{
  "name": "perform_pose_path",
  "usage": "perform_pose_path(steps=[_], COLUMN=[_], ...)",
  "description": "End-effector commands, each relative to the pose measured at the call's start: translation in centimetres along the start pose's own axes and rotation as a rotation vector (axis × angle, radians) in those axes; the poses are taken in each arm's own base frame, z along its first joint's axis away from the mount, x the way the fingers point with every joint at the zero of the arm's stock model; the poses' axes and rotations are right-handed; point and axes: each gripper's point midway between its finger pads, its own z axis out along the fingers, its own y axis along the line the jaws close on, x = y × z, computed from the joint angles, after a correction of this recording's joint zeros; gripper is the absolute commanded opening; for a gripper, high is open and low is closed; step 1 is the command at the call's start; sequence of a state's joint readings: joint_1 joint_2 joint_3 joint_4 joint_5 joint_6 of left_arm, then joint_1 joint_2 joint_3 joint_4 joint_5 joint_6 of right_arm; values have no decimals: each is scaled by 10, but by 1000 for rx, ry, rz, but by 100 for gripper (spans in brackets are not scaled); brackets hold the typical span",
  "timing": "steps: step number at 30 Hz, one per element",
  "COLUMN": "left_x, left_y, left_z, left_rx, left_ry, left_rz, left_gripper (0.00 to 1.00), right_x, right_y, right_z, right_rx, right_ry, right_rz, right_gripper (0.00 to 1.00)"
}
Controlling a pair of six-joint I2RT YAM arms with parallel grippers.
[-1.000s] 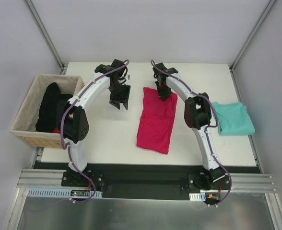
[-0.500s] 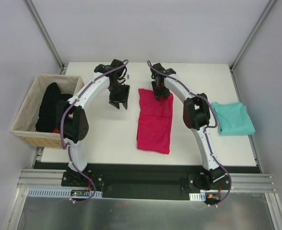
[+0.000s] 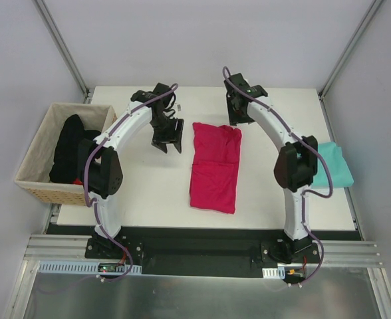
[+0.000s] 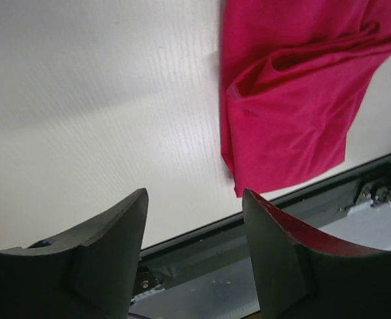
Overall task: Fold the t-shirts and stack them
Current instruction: Fold the folded rectangular tshirt in 1/3 of the way
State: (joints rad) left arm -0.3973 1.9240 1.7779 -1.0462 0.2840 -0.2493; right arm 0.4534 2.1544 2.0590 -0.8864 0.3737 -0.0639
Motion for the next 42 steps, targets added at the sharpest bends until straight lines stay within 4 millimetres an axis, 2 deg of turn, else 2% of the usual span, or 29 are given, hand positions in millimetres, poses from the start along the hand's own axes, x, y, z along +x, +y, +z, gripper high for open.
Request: perform_pose_path(steps=[1,3,5,6,8,9,10,12,13,17,22,27,33,37,42], left_x=[6,9,13,15,22,24,32,38,45,68,96,113,135,147,157], left_y=[-30,-44,-44,-43,-39,-39,-35,-33,-27,-22,-32,-41,-38,-38,-44], left_z=[-18,-24,-18,-17,-12,-14,-8,-8,-2,13,30,41,55,61,65], left_rx=[188,276,281,280,273,273,265,254,227,178,133,122,107,107,113], left_ry=[-27,-29,-17,-12,5,-1,17,15,32,84,144,186,236,254,254], left_rz=[-17,-27,-37,-39,-44,-42,-48,-35,-42,-34,18,39,41,33,22], left_gripper=[60,59,58,58,55,51,50,50,49,49,50,49,50,50,50], right_x=[14,41,55,81,98,118,128,142,159,191,219,252,280,291,294], right_y=[-16,-19,-17,-18,-14,-15,-13,-4,-4,20,33,43,54,59,63], right_z=[-50,-58,-71,-64,-74,-71,-72,-81,-80,-95,-104,-108,-109,-110,-112], right_rx=[19,22,-1,15,23,47,56,38,55,47,68,72,90,88,84], right_ry=[-37,-3,-7,44,37,75,88,91,116,126,145,169,188,190,182], right_rz=[118,171,216,210,237,221,250,244,231,206,176,173,134,125,113], right_gripper=[52,52,51,51,49,49,48,47,46,44,43,43,43,42,42])
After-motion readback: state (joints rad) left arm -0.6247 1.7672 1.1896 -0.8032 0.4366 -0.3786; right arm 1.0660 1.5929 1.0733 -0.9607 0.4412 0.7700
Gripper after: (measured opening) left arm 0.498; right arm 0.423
